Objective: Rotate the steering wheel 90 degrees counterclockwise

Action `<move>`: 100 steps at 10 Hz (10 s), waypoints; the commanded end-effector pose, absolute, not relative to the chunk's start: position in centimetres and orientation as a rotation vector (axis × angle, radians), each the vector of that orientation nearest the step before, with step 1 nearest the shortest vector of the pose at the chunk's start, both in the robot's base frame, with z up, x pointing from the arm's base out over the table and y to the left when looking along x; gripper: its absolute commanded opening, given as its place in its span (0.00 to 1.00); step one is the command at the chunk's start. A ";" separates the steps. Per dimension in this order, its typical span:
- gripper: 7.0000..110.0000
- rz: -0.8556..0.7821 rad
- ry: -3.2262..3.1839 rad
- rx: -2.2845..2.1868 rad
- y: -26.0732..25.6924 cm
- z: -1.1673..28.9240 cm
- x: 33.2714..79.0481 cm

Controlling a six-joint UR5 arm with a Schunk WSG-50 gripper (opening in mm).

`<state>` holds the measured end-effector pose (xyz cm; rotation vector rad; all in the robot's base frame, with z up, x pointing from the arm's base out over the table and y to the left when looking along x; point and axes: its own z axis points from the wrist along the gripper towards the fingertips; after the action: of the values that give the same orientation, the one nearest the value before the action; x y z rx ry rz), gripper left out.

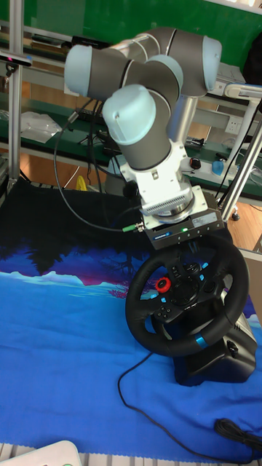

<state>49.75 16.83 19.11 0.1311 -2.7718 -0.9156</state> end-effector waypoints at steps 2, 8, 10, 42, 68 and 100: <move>0.00 -0.949 -2.763 0.138 17.1 18.9 50.0; 0.00 -0.777 -2.856 0.195 13.9 17.3 50.9; 0.00 -0.680 -2.890 0.216 12.5 16.5 51.1; 0.00 -0.400 -3.040 0.445 10.6 12.9 52.5; 0.00 -0.867 -2.937 0.369 15.0 22.6 51.4; 0.00 -0.996 -2.882 0.516 18.5 20.2 50.8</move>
<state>51.05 18.88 20.29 0.5068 -2.8849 -1.0513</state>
